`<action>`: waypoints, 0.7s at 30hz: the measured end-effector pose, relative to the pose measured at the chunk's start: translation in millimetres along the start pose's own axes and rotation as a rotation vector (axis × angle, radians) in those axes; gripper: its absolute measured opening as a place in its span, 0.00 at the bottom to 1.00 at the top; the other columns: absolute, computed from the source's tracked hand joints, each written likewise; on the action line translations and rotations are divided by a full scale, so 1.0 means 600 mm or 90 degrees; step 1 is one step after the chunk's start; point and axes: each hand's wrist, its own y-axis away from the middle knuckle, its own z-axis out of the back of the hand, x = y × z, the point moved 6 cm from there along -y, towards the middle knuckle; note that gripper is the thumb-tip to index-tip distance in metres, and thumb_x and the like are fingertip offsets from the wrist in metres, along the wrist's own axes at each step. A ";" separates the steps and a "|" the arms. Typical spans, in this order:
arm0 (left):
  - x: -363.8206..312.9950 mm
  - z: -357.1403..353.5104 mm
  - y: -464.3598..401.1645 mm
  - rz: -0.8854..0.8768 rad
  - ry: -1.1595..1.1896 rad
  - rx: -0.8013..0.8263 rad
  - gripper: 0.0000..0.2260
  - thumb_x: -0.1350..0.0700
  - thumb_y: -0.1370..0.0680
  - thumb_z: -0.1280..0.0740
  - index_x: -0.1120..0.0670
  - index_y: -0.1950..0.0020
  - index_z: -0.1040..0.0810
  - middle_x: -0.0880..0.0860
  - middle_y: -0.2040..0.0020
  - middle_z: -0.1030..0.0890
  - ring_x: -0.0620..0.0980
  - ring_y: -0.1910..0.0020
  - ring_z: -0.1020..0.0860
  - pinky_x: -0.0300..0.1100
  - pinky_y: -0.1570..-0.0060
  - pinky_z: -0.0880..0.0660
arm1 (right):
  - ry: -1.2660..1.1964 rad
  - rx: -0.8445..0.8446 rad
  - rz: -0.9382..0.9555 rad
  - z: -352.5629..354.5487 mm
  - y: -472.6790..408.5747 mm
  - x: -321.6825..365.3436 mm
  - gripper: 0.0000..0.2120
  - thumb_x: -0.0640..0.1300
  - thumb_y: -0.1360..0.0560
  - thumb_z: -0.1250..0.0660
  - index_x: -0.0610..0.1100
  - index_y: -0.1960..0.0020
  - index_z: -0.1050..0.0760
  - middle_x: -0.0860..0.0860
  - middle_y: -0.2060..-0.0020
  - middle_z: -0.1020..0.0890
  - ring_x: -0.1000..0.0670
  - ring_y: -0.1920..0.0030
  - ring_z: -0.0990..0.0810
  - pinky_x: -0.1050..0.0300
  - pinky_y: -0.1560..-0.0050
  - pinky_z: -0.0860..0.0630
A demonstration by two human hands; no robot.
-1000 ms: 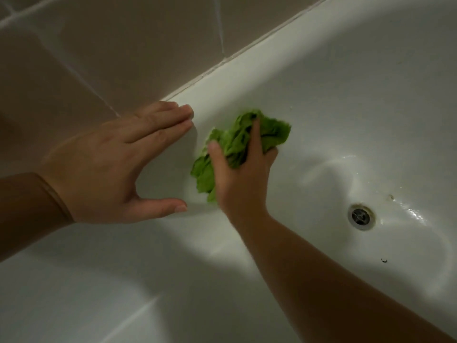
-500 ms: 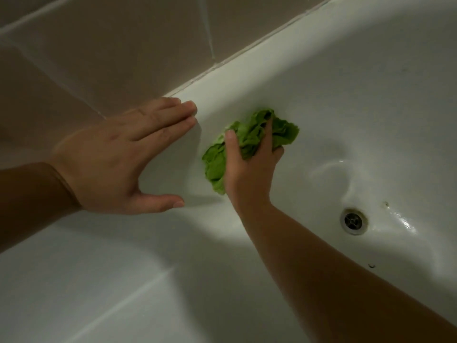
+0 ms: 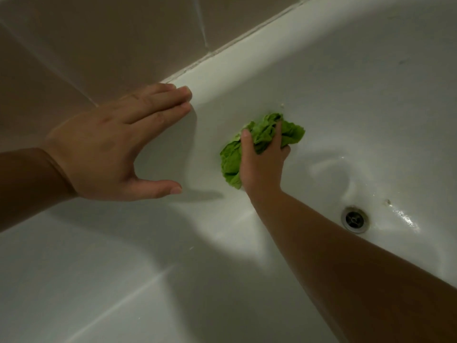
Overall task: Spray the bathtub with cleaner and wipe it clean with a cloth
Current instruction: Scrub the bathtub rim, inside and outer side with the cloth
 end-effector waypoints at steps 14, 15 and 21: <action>-0.003 0.003 -0.014 -0.005 0.012 -0.007 0.46 0.32 0.27 0.29 0.66 0.23 0.33 0.64 0.23 0.32 0.63 0.23 0.33 0.66 0.30 0.31 | -0.025 0.007 -0.082 -0.027 0.021 -0.031 0.36 0.59 0.18 0.37 0.57 0.16 0.51 0.42 0.22 0.45 0.38 0.31 0.27 0.50 0.33 0.29; -0.003 0.002 -0.016 -0.004 0.011 -0.004 0.46 0.32 0.27 0.29 0.66 0.23 0.33 0.64 0.23 0.32 0.64 0.23 0.33 0.66 0.30 0.31 | -0.030 0.026 -0.099 -0.039 0.033 -0.046 0.36 0.59 0.18 0.37 0.55 0.16 0.51 0.42 0.23 0.44 0.37 0.30 0.28 0.50 0.32 0.29; -0.001 -0.002 -0.026 0.008 0.023 -0.013 0.45 0.31 0.27 0.30 0.64 0.23 0.32 0.60 0.22 0.33 0.59 0.22 0.34 0.63 0.27 0.32 | -0.043 -0.040 0.001 -0.035 0.005 -0.056 0.35 0.55 0.19 0.34 0.55 0.17 0.46 0.43 0.26 0.40 0.38 0.30 0.29 0.46 0.28 0.30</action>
